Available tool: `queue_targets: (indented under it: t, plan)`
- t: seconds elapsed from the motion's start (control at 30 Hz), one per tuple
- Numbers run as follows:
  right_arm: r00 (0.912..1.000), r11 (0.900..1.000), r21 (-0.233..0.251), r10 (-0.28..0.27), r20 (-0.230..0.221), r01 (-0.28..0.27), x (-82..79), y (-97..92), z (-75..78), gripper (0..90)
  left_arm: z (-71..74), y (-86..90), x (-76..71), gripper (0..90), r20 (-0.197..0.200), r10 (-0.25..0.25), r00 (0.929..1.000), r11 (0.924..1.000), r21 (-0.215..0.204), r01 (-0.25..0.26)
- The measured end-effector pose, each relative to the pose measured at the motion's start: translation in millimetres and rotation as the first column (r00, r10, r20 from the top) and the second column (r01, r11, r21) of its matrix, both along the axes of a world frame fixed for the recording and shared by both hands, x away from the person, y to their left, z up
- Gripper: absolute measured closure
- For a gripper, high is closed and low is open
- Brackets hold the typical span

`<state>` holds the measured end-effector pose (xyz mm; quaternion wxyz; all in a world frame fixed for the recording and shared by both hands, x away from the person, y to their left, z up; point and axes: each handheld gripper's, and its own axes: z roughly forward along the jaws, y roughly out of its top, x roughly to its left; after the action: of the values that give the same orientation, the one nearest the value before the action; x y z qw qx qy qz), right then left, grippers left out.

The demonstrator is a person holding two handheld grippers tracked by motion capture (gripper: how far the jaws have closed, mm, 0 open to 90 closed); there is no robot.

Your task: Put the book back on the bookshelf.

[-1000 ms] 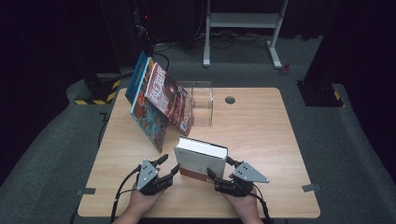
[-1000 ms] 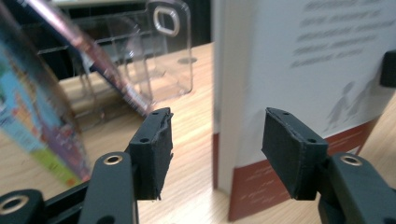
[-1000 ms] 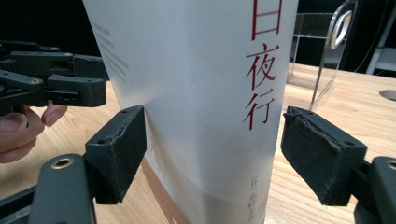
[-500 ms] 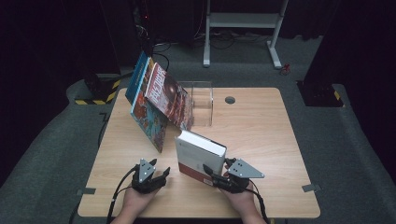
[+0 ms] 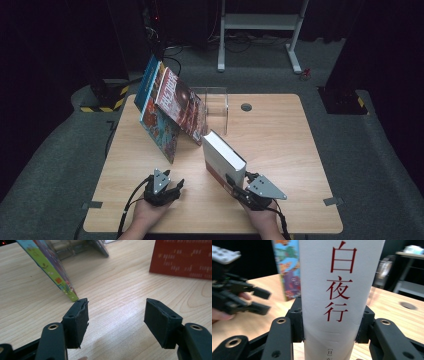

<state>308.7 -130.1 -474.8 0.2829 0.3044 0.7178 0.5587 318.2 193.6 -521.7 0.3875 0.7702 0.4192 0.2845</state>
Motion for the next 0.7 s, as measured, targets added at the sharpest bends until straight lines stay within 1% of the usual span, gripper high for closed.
queue_targets:
  t: [0.03, 0.07, 0.1, 0.13, 0.2, 0.27, 0.33, 0.4, 0.43, 0.5, 0.6, 0.63, 0.67, 0.7]
  plan:
    - [0.9992, 0.9992, 0.006, -0.041, -0.002, 0.041, 0.9, -5.7, 0.5, 53.5, -0.3, -0.5, 1.3, 34.5, -0.019, -0.006, 0.9998, 0.9999, 0.012, 0.006]
    - [0.9992, 0.9992, 0.006, -0.041, -0.002, 0.041, 0.9, -5.7, 0.5, 53.5, -0.9, -1.5, 2.5, 34.5, -0.033, -0.005, 0.9994, 0.9999, 0.014, 0.006]
    - [0.9985, 0.9985, 0.005, -0.054, -0.002, 0.054, 1.3, -8.0, 0.6, 53.5, -1.5, -2.5, 4.4, 33.3, -0.061, -0.008, 0.9981, 0.9997, 0.023, 0.009]
    - [0.9969, 0.9968, 0.013, -0.079, -0.007, 0.079, 1.8, -11.2, 0.5, 53.5, -2.1, -3.1, 5.8, 32.4, -0.072, -0.008, 0.9974, 0.9994, 0.033, 0.01]
    - [0.9941, 0.9939, 0.019, -0.108, -0.009, 0.108, 2.8, -15.4, 0.2, 53.4, -2.5, -3.9, 6.6, 32.3, -0.085, -0.012, 0.9963, 0.9991, 0.04, 0.016]
    - [0.9909, 0.9905, 0.031, -0.133, -0.02, 0.134, 4.1, -18.8, -0.4, 53.2, -2.9, -5.0, 6.8, 32.3, -0.091, -0.017, 0.9957, 0.9985, 0.051, 0.022]
    - [0.989, 0.9881, 0.049, -0.144, -0.034, 0.146, 5.1, -21.2, -1.0, 52.7, -3.6, -6.7, 7.1, 32.1, -0.097, -0.024, 0.995, 0.9973, 0.067, 0.031]
    - [0.9885, 0.9879, 0.049, -0.145, -0.043, 0.147, 4.8, -21.3, -0.7, 52.4, -3.9, -8.2, 6.2, 32.0, -0.096, -0.027, 0.995, 0.9961, 0.08, 0.035]
    - [0.9898, 0.9894, 0.041, -0.138, -0.034, 0.139, 4.1, -20.4, -0.8, 52.2, -4.2, -9.1, 5.8, 32.1, -0.093, -0.028, 0.9953, 0.9957, 0.086, 0.036]
    - [0.9904, 0.9901, 0.038, -0.134, -0.032, 0.135, 3.8, -20.1, -0.8, 51.6, -4.2, -10.3, 4.9, 32.1, -0.087, -0.032, 0.9957, 0.9936, 0.105, 0.041]
    - [0.9903, 0.9899, 0.04, -0.135, -0.035, 0.136, 3.6, -20.7, -0.7, 50.3, -4.6, -10.8, 4.3, 32.0, -0.084, -0.029, 0.9961, 0.994, 0.103, 0.037]
    - [0.9898, 0.9896, 0.05, -0.132, -0.054, 0.135, 4.5, -21.8, -0.5, 46.7, -4.7, -10.9, 4.0, 31.9, -0.081, -0.026, 0.9964, 0.994, 0.104, 0.034]
    - [0.9898, 0.9896, 0.05, -0.132, -0.054, 0.135, 4.5, -21.8, -0.5, 46.7, -4.8, -11.0, 3.8, 31.9, -0.079, -0.025, 0.9965, 0.994, 0.105, 0.033]
    - [0.9877, 0.9894, 0.057, -0.129, -0.089, 0.134, 6.9, -23.0, -0.3, 42.8, -4.8, -11.1, 3.6, 31.7, -0.079, -0.025, 0.9966, 0.9938, 0.106, 0.033]
